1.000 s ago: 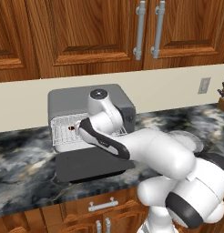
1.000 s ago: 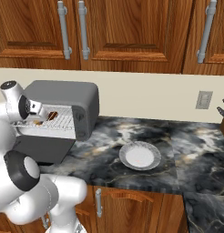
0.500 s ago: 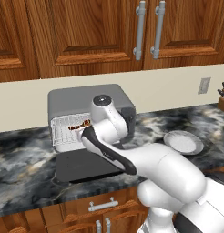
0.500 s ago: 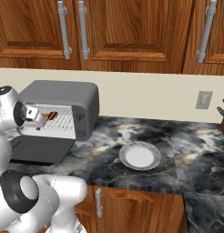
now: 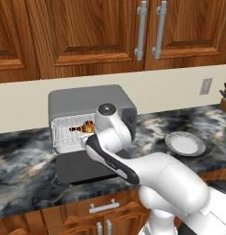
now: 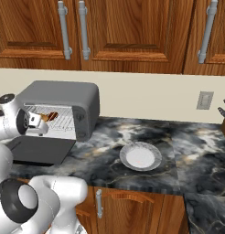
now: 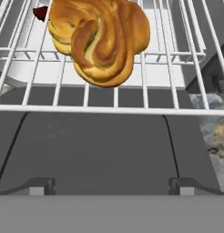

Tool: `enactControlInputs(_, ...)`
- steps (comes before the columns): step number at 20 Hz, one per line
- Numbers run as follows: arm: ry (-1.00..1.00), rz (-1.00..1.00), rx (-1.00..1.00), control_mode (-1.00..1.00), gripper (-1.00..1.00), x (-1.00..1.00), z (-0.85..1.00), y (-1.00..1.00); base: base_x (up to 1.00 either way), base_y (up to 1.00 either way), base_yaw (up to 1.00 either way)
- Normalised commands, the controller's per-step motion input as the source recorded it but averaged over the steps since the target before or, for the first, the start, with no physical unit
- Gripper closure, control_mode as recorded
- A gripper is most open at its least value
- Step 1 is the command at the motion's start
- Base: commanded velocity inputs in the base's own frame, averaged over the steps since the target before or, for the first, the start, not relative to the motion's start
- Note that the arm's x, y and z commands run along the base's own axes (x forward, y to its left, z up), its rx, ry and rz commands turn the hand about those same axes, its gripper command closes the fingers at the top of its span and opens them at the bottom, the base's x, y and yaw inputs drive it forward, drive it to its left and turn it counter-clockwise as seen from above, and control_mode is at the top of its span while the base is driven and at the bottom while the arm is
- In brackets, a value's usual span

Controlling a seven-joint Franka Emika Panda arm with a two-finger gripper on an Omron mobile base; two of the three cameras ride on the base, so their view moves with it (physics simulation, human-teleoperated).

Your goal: Open the toaster oven door. Place the bread on the top rack in the toaster oven and place the chicken drumstick on the bottom rack.

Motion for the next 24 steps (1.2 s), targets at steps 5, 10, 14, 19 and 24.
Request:
enactControlInputs(5,0.00,0.00,0.00,-1.00,-1.00,0.23,-0.06,0.00,0.00,0.00,0.00)
enactControlInputs(10,0.00,0.00,0.00,-1.00,-1.00,0.32,-0.08,0.00,0.00,0.00,0.00)
enactControlInputs(14,0.00,0.00,0.00,-1.00,-1.00,0.21,-0.11,0.03,0.00,0.00,0.00)
enactControlInputs(19,0.00,0.00,0.00,-1.00,-1.00,0.25,-0.07,0.05,0.00,0.00,0.00)
enactControlInputs(24,0.00,0.00,0.00,-1.00,-1.00,0.25,-0.04,0.04,0.00,0.00,0.00)
